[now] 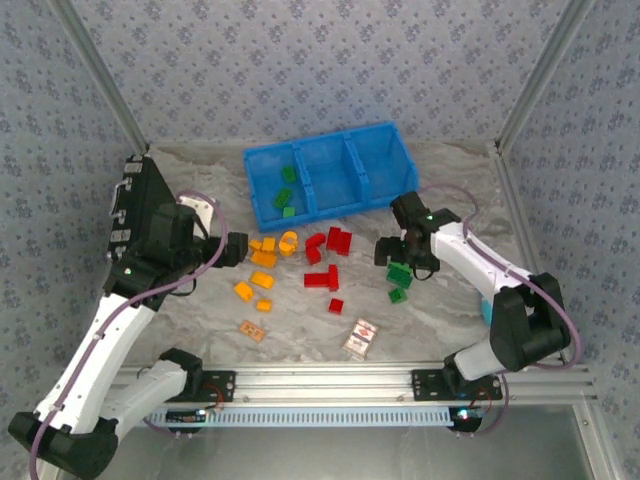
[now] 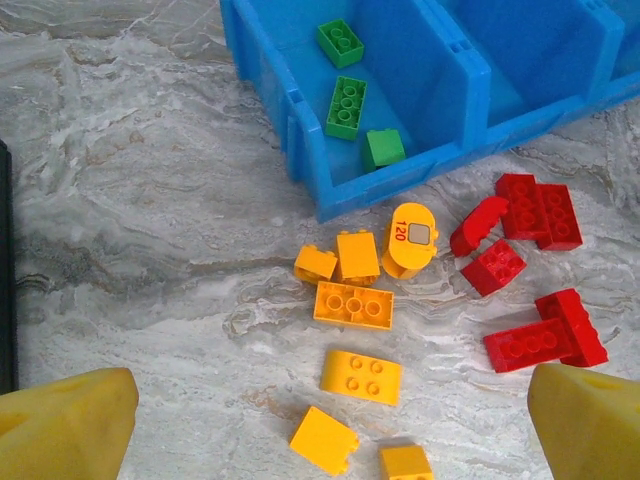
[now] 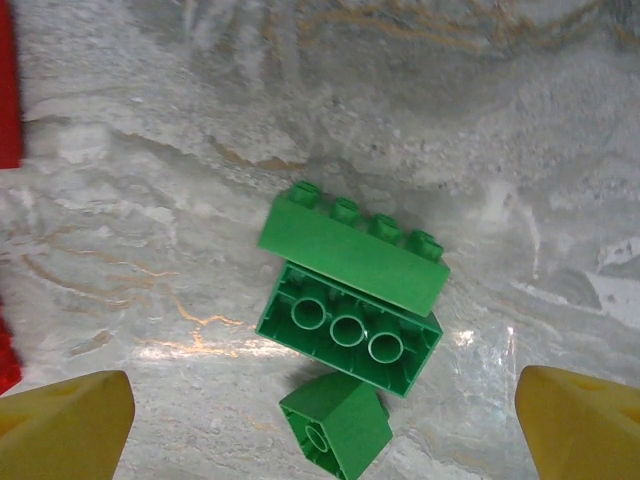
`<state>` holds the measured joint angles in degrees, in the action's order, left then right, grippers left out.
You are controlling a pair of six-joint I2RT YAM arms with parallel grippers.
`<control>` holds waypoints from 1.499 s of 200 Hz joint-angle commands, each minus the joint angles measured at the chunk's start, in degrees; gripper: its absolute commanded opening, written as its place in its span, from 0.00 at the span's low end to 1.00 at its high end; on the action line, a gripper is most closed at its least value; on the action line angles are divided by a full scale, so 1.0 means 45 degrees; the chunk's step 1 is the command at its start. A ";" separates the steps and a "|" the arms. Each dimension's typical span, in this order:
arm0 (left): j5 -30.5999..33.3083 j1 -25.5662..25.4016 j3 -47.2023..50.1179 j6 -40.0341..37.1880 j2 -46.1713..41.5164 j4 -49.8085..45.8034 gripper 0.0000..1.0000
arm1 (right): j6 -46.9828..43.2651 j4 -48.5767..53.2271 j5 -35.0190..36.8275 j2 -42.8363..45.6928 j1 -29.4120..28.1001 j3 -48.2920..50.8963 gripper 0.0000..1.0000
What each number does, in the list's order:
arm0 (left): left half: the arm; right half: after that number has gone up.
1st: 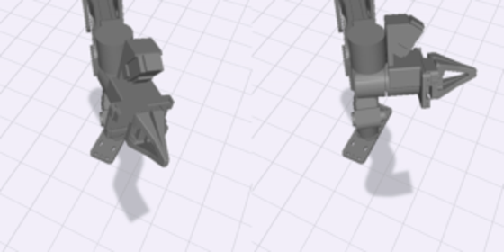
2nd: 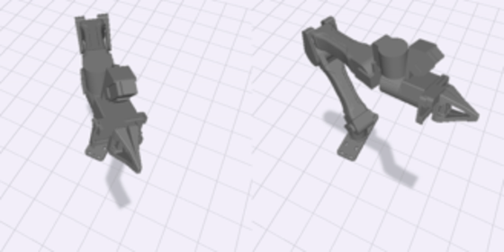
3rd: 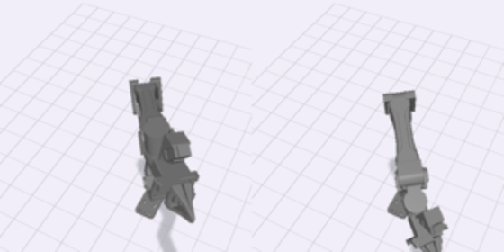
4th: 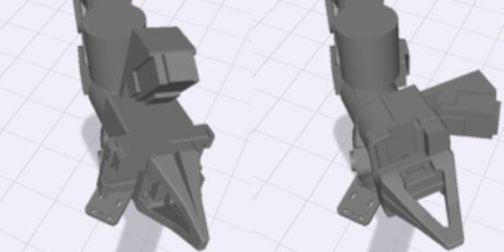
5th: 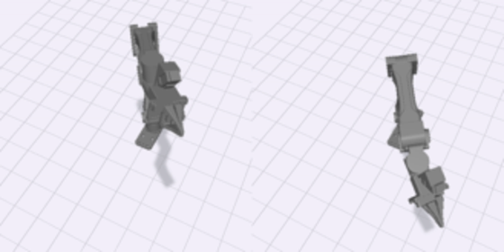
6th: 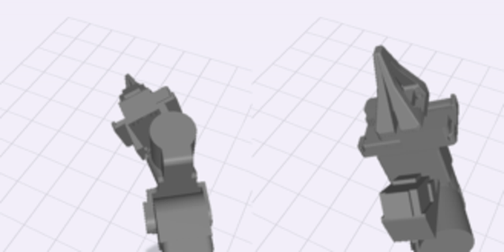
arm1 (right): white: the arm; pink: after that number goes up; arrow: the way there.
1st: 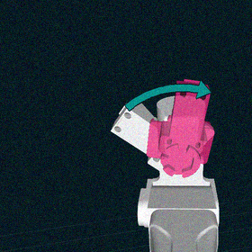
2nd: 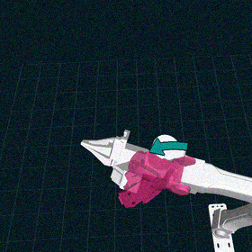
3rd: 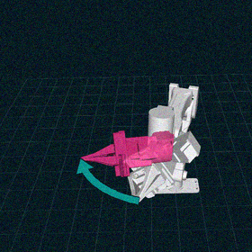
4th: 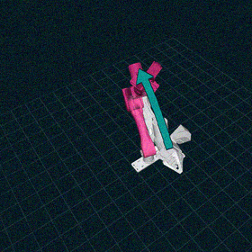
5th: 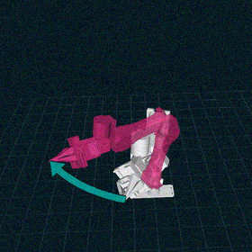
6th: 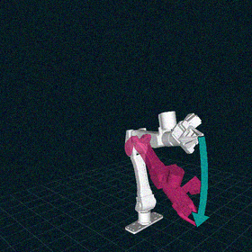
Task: Sort the legos into containers by color
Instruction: Pick up the lego from the middle-right of the table.
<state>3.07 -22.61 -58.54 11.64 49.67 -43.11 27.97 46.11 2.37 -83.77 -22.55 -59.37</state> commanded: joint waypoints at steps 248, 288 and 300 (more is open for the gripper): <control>0.0556 0.0005 0.0207 -0.0553 -0.1153 -0.0253 1.00 | 0.3084 -0.4456 -0.0790 -0.2537 0.1377 0.1653 0.62; 0.0665 0.0005 0.0255 -0.0565 -0.1278 -0.0282 1.00 | 0.2425 -0.3988 -0.0650 -0.2550 0.1297 0.1202 0.47; 0.0722 0.0005 0.0352 -0.0570 -0.1329 -0.0225 1.00 | 0.2219 -0.3605 -0.0552 -0.2374 0.1236 0.0942 0.46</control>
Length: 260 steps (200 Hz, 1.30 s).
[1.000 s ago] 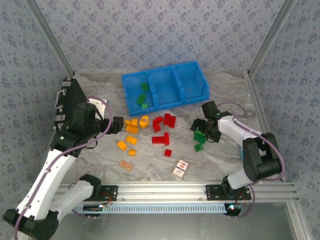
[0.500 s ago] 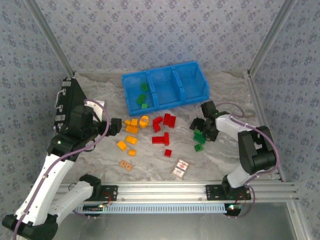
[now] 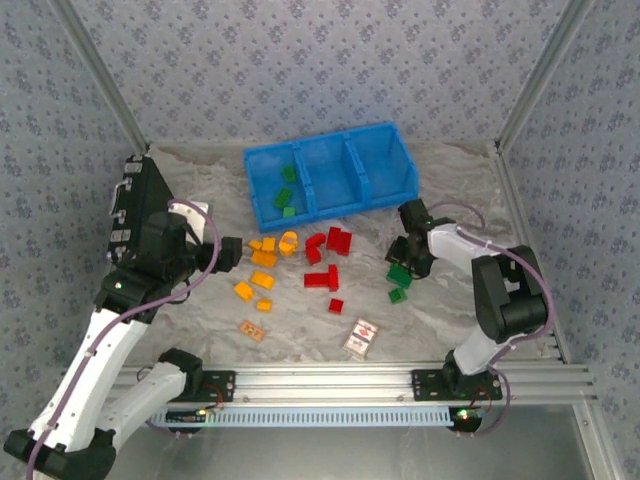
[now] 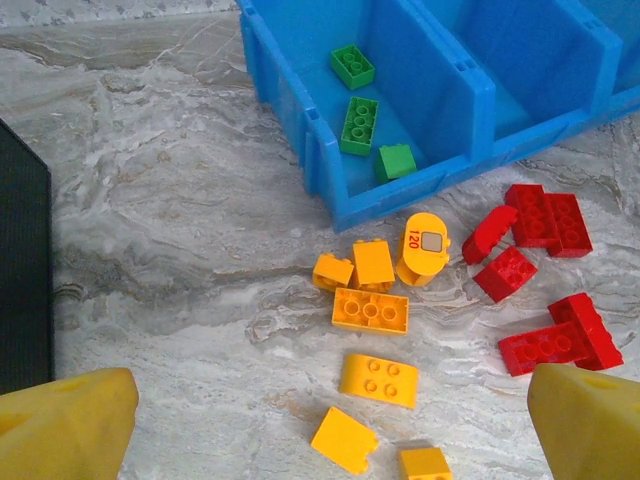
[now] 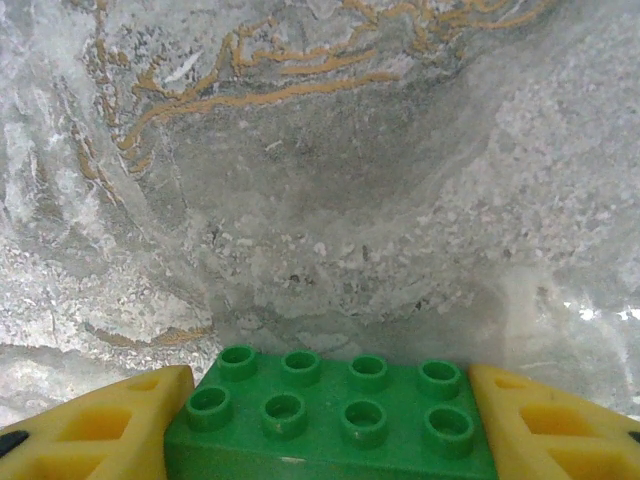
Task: Sort the legos into containers by color
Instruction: Pick up the lego from the middle-right of the table, then place the lego in the container.
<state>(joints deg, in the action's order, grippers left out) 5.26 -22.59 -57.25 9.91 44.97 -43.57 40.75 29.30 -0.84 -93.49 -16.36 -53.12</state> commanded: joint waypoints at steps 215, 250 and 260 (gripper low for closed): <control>0.0375 0.0196 0.1616 -0.0177 -0.1686 0.0715 1.00 | -0.8782 0.3897 0.1490 -0.9595 -0.5136 -1.9840 0.46; 0.0374 0.0227 0.2017 -0.0058 -0.1976 0.0874 1.00 | -0.8878 0.3893 0.1106 -1.0777 -0.5211 -2.0783 0.49; 0.0349 0.0234 0.2057 -0.0054 -0.2015 0.0855 1.00 | -0.8942 0.3928 0.1087 -1.0996 -0.5236 -2.0887 0.52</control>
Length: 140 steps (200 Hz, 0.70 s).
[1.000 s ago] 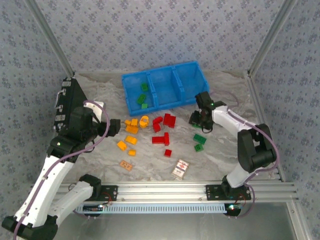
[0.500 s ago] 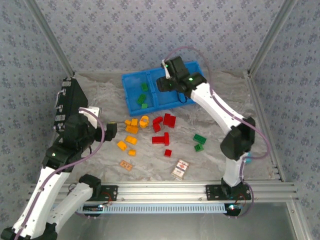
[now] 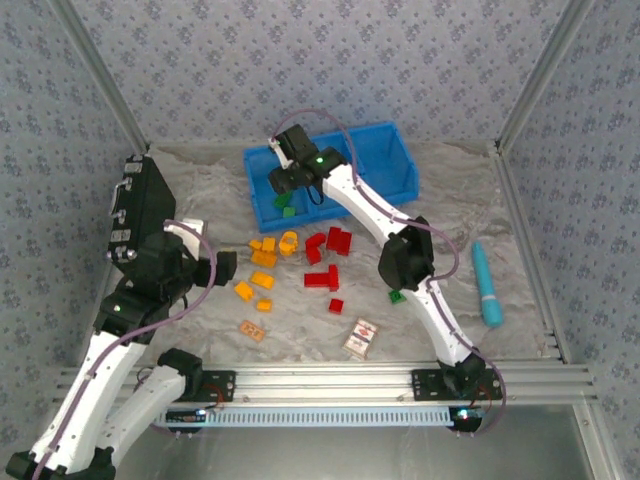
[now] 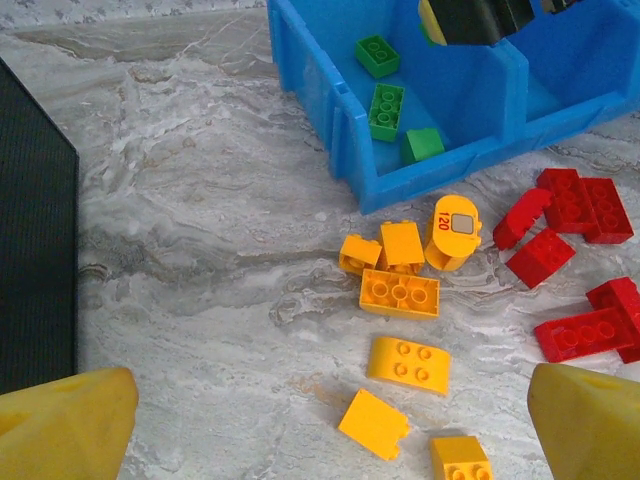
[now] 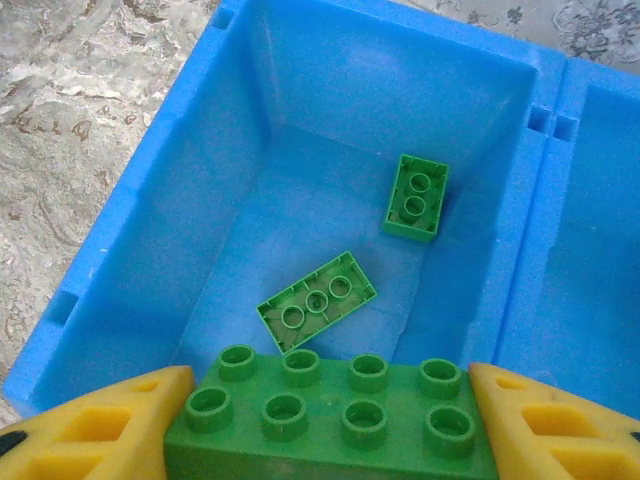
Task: Sort the legos into containers by color
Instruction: Place the lego in the container.
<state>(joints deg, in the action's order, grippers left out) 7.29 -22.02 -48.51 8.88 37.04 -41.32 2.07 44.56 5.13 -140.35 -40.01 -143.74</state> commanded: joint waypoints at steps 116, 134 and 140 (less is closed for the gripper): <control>-0.0184 0.0105 -0.0302 0.0631 -0.0286 -0.0067 1.00 | -0.0250 0.0507 0.0096 0.3341 0.0120 0.3443 0.83; -0.0343 0.0108 -0.0512 0.0692 -0.0203 -0.0175 1.00 | 0.0045 0.0345 0.0625 0.4878 0.0228 0.5576 0.82; -0.0387 0.0108 -0.0597 0.0704 -0.0184 -0.0239 1.00 | 0.0217 0.0263 0.0808 0.5519 0.0303 0.6443 0.83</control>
<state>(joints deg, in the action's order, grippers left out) 7.01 -21.85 -48.21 10.81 36.03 -41.56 0.80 46.24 5.28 -126.54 -39.79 -124.55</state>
